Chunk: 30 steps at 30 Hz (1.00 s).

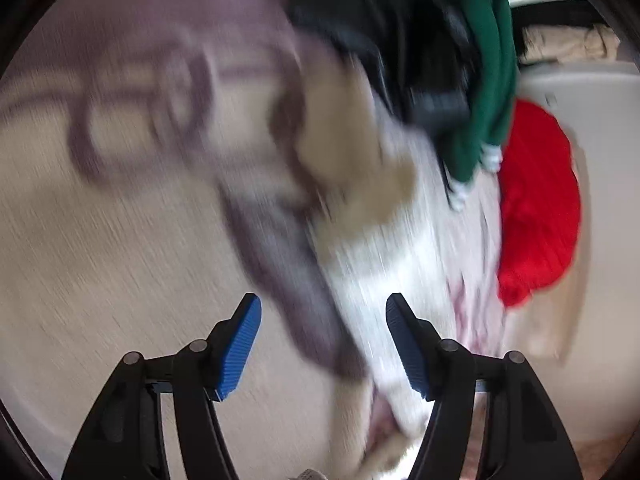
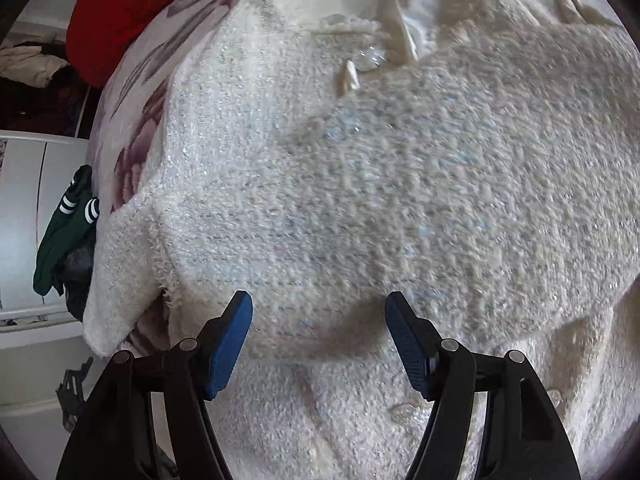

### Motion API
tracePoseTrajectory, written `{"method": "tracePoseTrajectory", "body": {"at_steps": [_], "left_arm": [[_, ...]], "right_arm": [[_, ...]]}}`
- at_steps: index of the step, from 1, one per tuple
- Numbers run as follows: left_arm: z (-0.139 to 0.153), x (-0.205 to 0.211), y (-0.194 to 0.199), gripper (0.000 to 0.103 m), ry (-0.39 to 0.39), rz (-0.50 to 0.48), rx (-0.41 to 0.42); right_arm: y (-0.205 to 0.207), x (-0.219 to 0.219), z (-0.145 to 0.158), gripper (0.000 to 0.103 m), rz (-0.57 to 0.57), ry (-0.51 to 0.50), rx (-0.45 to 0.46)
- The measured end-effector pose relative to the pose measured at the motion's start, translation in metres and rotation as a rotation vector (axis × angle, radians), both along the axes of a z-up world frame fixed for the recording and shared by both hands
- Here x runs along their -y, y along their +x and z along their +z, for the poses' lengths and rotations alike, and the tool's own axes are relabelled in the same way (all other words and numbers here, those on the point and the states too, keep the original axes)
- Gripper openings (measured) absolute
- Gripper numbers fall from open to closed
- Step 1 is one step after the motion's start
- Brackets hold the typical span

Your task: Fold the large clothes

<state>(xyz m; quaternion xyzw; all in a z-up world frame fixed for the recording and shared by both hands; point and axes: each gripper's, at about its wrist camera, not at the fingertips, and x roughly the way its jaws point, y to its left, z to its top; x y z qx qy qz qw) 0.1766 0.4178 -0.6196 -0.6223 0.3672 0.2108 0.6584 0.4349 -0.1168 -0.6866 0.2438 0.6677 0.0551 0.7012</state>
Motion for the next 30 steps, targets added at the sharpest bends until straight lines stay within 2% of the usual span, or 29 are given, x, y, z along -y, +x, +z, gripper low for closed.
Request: {"method": "tracePoseTrajectory", "body": {"at_steps": [2, 4, 7, 9, 10, 11, 14, 18, 21, 22, 24, 26, 29, 30], "left_arm": [[-0.011, 0.022, 0.014, 0.062, -0.059, -0.018, 0.046], [-0.021, 0.033, 0.034, 0.062, -0.066, -0.009, 0.068], [-0.024, 0.035, 0.063, 0.062, -0.033, 0.008, 0.086], [-0.014, 0.032, 0.078, 0.055, 0.081, 0.017, 0.037], [-0.009, 0.028, 0.079, 0.02, 0.126, 0.022, 0.021], [-0.002, 0.025, 0.083, 0.006, 0.164, 0.014, 0.006], [0.022, 0.029, 0.088, 0.006, 0.278, -0.025, 0.002], [0.077, 0.051, 0.087, 0.006, 0.463, -0.117, 0.035], [0.121, 0.077, 0.094, 0.006, 0.62, -0.196, 0.066], [0.132, 0.085, 0.103, 0.006, 0.664, -0.225, 0.076], [0.16, 0.115, 0.121, 0.005, 0.771, -0.309, 0.1], [0.184, 0.163, 0.142, 0.005, 0.866, -0.451, 0.154], [0.195, 0.239, 0.167, 0.005, 0.914, -0.639, 0.221], [0.194, 0.281, 0.175, 0.005, 0.92, -0.734, 0.241]], "right_arm": [[-0.005, 0.013, 0.004, 0.071, -0.003, -0.008, -0.005], [-0.008, 0.01, 0.002, 0.071, 0.001, -0.022, 0.001], [-0.005, -0.004, 0.0, 0.071, -0.001, -0.042, 0.001], [-0.004, -0.008, 0.002, 0.071, 0.008, -0.056, 0.003], [-0.005, -0.007, 0.001, 0.071, 0.014, -0.062, 0.004], [-0.002, -0.012, 0.001, 0.071, 0.016, -0.066, 0.005], [-0.004, -0.012, 0.004, 0.071, 0.017, -0.091, 0.027], [-0.002, -0.024, 0.018, 0.071, 0.064, -0.145, 0.125], [0.007, -0.035, -0.014, 0.072, 0.12, -0.17, 0.036], [0.011, -0.034, -0.016, 0.075, 0.119, -0.176, 0.034], [0.01, -0.024, -0.009, 0.078, 0.106, -0.131, 0.051], [0.001, 0.003, 0.003, 0.078, 0.046, -0.027, 0.061], [-0.025, 0.06, 0.02, 0.078, -0.078, 0.034, 0.057], [-0.032, 0.08, 0.024, 0.078, -0.111, 0.045, 0.057]]}}
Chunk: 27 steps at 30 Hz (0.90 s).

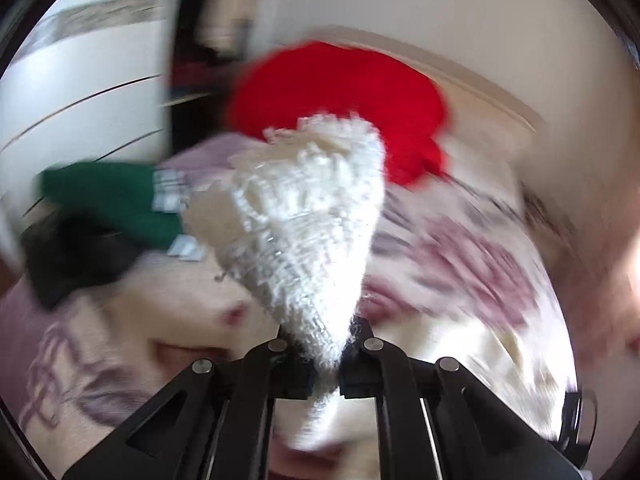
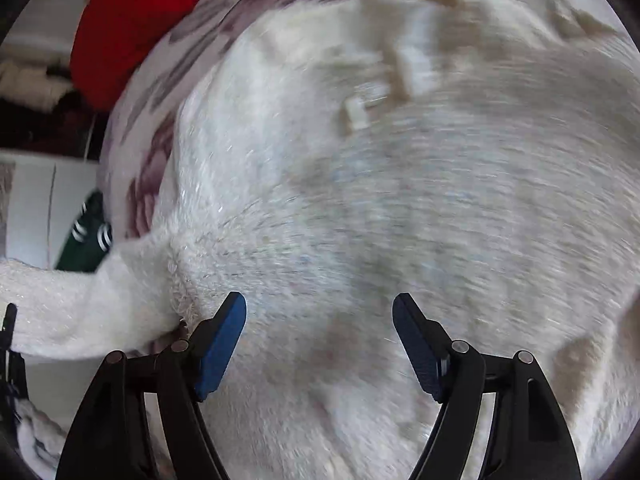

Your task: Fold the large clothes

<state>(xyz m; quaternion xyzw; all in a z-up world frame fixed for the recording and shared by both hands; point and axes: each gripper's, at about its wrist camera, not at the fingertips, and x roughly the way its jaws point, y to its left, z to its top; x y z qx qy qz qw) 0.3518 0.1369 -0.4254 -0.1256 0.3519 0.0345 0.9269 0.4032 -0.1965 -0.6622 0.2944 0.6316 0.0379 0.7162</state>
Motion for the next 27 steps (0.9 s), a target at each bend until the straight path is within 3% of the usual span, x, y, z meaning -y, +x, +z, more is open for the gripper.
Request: {"method": "tracePoseTrajectory", "body": {"at_steps": [3, 8, 12, 14, 15, 16, 17, 18, 19, 23, 27], "left_arm": [[-0.021, 0.101, 0.013, 0.005, 0.021, -0.19, -0.076], [-0.085, 0.287, 0.008, 0.005, 0.041, -0.486, -0.221], [-0.126, 0.384, 0.002, 0.006, 0.058, -0.586, -0.35], [-0.141, 0.405, 0.001, 0.011, 0.086, -0.592, -0.43], [-0.146, 0.411, 0.001, 0.014, 0.105, -0.589, -0.452], [-0.147, 0.41, 0.002, 0.027, 0.102, -0.59, -0.462], [-0.145, 0.409, 0.001, 0.053, 0.079, -0.601, -0.468], [-0.142, 0.403, 0.005, 0.069, 0.063, -0.609, -0.469], [-0.136, 0.399, 0.005, 0.095, 0.055, -0.612, -0.463], [-0.114, 0.347, 0.004, 0.099, 0.017, -0.578, -0.456], [-0.112, 0.258, 0.027, 0.099, 0.04, -0.389, -0.451]], "right_arm": [[-0.028, 0.067, 0.016, 0.078, -0.131, 0.012, -0.008], [-0.078, 0.165, 0.041, 0.078, -0.311, -0.044, -0.025], [-0.117, 0.22, 0.039, 0.078, -0.397, -0.077, -0.066], [-0.13, 0.234, 0.033, 0.078, -0.414, -0.092, -0.078], [-0.135, 0.243, 0.033, 0.078, -0.415, -0.096, -0.079], [-0.138, 0.248, 0.032, 0.078, -0.412, -0.099, -0.077], [-0.143, 0.254, 0.032, 0.078, -0.406, -0.103, -0.077], [-0.143, 0.254, 0.033, 0.078, -0.405, -0.104, -0.075], [-0.147, 0.26, 0.035, 0.078, -0.404, -0.099, -0.066], [-0.13, 0.243, 0.049, 0.079, -0.398, -0.054, -0.025], [-0.09, 0.213, 0.058, 0.08, -0.37, 0.047, 0.029]]}}
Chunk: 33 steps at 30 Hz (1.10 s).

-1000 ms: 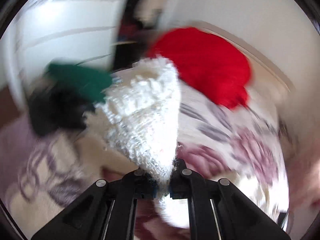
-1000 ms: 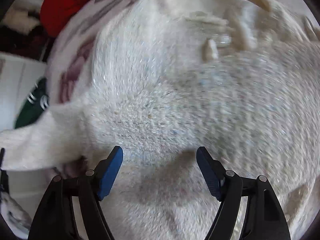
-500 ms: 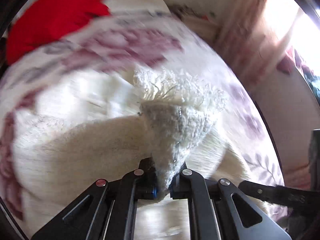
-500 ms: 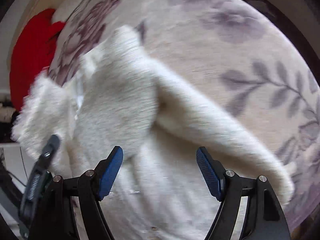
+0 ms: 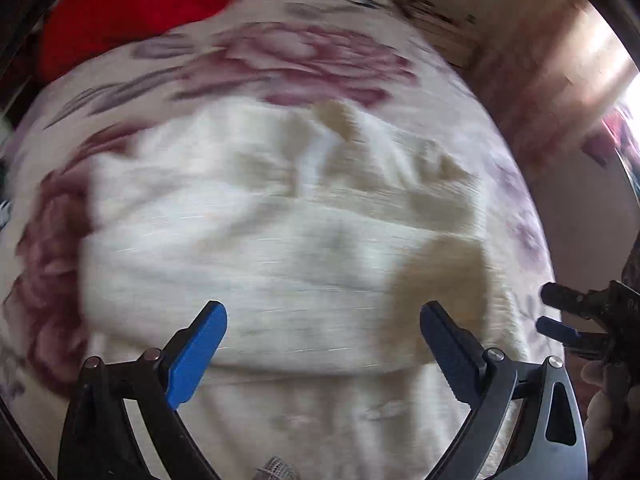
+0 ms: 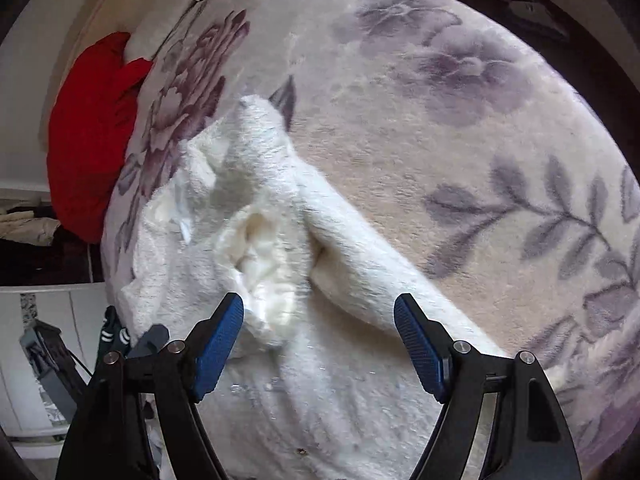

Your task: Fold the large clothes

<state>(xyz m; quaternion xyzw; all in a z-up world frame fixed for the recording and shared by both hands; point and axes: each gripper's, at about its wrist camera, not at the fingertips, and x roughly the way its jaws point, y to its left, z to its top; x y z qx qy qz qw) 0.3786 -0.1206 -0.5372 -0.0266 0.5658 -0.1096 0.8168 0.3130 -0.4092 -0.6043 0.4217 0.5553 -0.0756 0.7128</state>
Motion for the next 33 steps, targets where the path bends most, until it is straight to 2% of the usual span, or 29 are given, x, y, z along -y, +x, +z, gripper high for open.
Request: {"method": "tracePoseTrajectory", "body": {"at_steps": [2, 6, 7, 8, 9, 10, 14, 16, 18, 21, 23, 24, 25, 28, 31, 33], "left_arm": [[0.001, -0.053, 0.007, 0.099, 0.059, 0.13, -0.002], [-0.014, -0.135, 0.028, 0.099, 0.162, 0.334, -0.022], [-0.018, -0.154, 0.033, 0.099, 0.155, 0.382, -0.027], [-0.019, -0.167, 0.035, 0.099, 0.142, 0.416, -0.029], [-0.019, -0.18, 0.037, 0.099, 0.125, 0.455, -0.024], [-0.018, -0.186, 0.039, 0.099, 0.112, 0.474, -0.016], [-0.018, -0.191, 0.043, 0.099, 0.031, 0.505, 0.002], [-0.024, -0.19, 0.049, 0.099, 0.008, 0.508, -0.011], [-0.033, -0.185, 0.055, 0.099, -0.005, 0.497, -0.017], [-0.068, -0.164, 0.063, 0.099, 0.077, 0.41, -0.074], [-0.086, -0.156, 0.058, 0.099, 0.144, 0.359, -0.107], [-0.091, -0.156, 0.054, 0.099, 0.158, 0.347, -0.114], [-0.091, -0.159, 0.049, 0.099, 0.151, 0.346, -0.108], [-0.077, -0.173, 0.037, 0.099, 0.131, 0.396, -0.106], [-0.044, -0.179, 0.03, 0.099, 0.084, 0.429, -0.03], [-0.028, -0.171, 0.035, 0.099, 0.06, 0.392, 0.015]], "right_arm": [[0.028, -0.017, -0.004, 0.082, 0.061, 0.027, 0.023], [0.078, -0.052, -0.041, 0.082, 0.177, 0.018, -0.059], [0.086, -0.059, -0.047, 0.069, 0.203, 0.031, -0.072], [0.094, -0.069, -0.045, 0.02, 0.234, 0.026, -0.056], [0.101, -0.076, -0.04, 0.01, 0.272, 0.006, -0.04], [0.105, -0.083, -0.025, 0.008, 0.299, -0.055, -0.007], [0.109, -0.074, 0.039, 0.008, 0.272, -0.179, 0.15], [0.114, -0.064, 0.051, 0.008, 0.262, -0.245, 0.18], [0.124, -0.053, 0.032, 0.008, 0.277, -0.283, 0.105], [0.128, -0.037, -0.02, 0.012, 0.289, -0.23, -0.045], [0.123, -0.034, -0.038, 0.039, 0.274, -0.219, -0.142], [0.119, -0.032, -0.036, 0.044, 0.257, -0.227, -0.146], [0.115, -0.032, -0.027, 0.049, 0.232, -0.231, -0.131], [0.104, -0.035, 0.007, 0.052, 0.187, -0.247, -0.073], [0.1, -0.049, 0.033, 0.055, 0.188, -0.245, -0.023], [0.103, -0.068, 0.039, 0.055, 0.229, -0.217, 0.008]]}}
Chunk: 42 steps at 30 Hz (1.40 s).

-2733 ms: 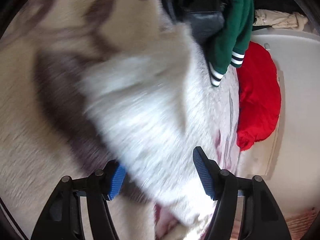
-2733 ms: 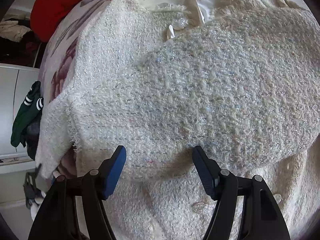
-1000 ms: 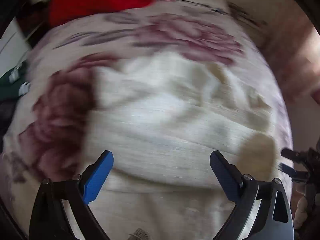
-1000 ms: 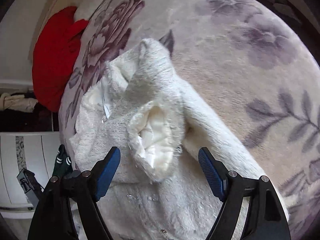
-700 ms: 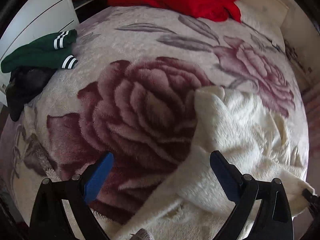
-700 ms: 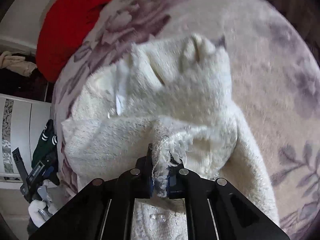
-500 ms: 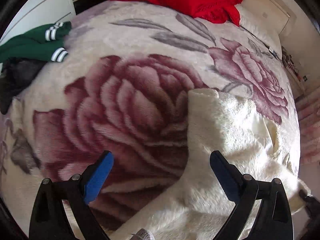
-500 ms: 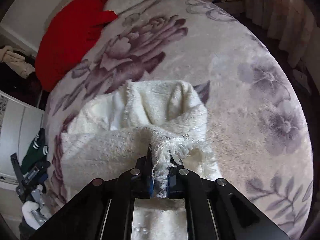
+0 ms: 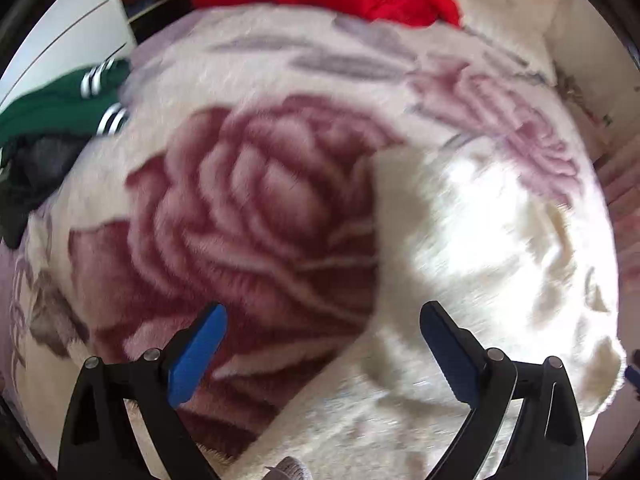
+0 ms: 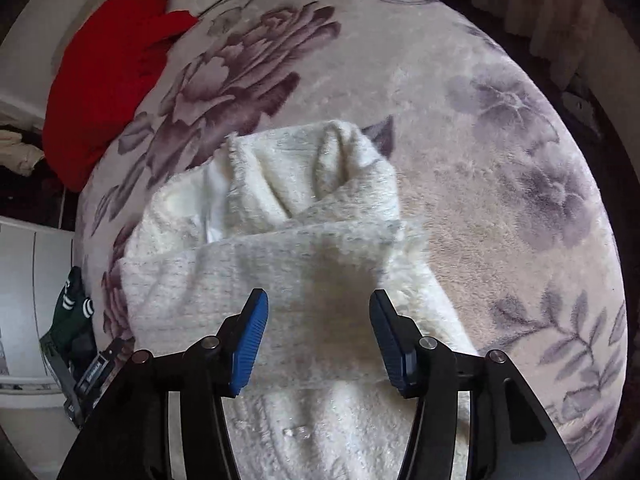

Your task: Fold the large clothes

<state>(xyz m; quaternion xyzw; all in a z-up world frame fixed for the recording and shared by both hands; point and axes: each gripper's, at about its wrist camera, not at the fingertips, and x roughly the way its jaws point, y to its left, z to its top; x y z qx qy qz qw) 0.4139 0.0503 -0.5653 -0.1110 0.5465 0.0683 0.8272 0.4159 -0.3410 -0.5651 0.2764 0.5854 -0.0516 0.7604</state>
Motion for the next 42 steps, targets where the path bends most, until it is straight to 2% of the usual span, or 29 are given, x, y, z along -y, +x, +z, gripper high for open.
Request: {"method": "tracePoseTrajectory", "body": {"at_steps": [2, 4, 6, 8, 9, 11, 13, 15, 18, 20, 22, 24, 27, 31, 32, 34, 37, 42], "left_arm": [[0.002, 0.013, 0.01, 0.099, 0.008, -0.052, 0.027], [-0.013, 0.03, 0.026, 0.099, 0.106, -0.114, 0.01], [-0.049, 0.038, 0.043, 0.099, 0.217, -0.154, -0.075], [-0.073, 0.032, 0.049, 0.102, 0.199, -0.15, -0.111], [-0.083, 0.025, 0.052, 0.102, 0.149, -0.136, -0.119], [-0.088, 0.018, 0.054, 0.103, 0.116, -0.116, -0.118], [-0.084, 0.018, 0.054, 0.103, 0.117, -0.105, -0.126], [-0.068, 0.02, 0.048, 0.103, 0.134, -0.099, -0.115], [-0.03, 0.029, 0.036, 0.103, 0.143, -0.11, -0.08], [-0.01, 0.034, 0.036, 0.103, 0.136, -0.122, -0.057], [0.002, 0.045, 0.053, 0.103, 0.142, -0.148, -0.055], [0.004, 0.067, 0.079, 0.103, 0.144, -0.187, -0.058], [-0.014, 0.103, 0.115, 0.103, 0.148, -0.265, -0.102], [-0.046, 0.145, 0.153, 0.103, 0.264, -0.369, -0.123], [-0.051, 0.15, 0.158, 0.103, 0.297, -0.385, -0.123], [-0.055, 0.155, 0.165, 0.103, 0.326, -0.398, -0.109], [-0.056, 0.149, 0.173, 0.103, 0.316, -0.38, -0.096], [-0.049, 0.141, 0.186, 0.103, 0.31, -0.334, -0.065]], "right_arm": [[0.011, -0.022, -0.008, 0.055, 0.08, 0.05, 0.004], [0.019, -0.037, -0.028, 0.055, 0.117, 0.06, -0.022], [0.028, -0.04, -0.058, 0.055, 0.114, 0.048, -0.07], [0.035, -0.032, -0.081, 0.052, 0.083, 0.004, -0.098], [0.037, -0.029, -0.09, 0.052, 0.072, 0.002, -0.105], [0.042, -0.024, -0.104, 0.048, 0.045, 0.006, -0.123], [0.047, -0.026, -0.111, 0.049, 0.063, -0.002, -0.142], [0.051, -0.029, -0.107, 0.05, 0.078, -0.003, -0.164], [0.042, -0.023, -0.075, 0.052, 0.062, 0.07, -0.139], [0.037, -0.015, -0.051, 0.059, 0.047, 0.092, -0.111], [0.045, -0.01, -0.03, 0.06, 0.048, 0.079, -0.09], [0.075, -0.012, -0.022, 0.06, 0.071, 0.089, -0.088], [0.131, -0.031, -0.04, 0.06, 0.166, 0.02, -0.139], [0.187, -0.067, -0.104, 0.059, 0.28, -0.072, -0.285], [0.192, -0.072, -0.115, 0.046, 0.295, -0.091, -0.308], [0.195, -0.075, -0.119, 0.01, 0.263, -0.12, -0.279], [0.194, -0.071, -0.114, 0.009, 0.19, -0.119, -0.24], [0.204, -0.062, -0.087, 0.008, 0.112, -0.199, -0.112]]}}
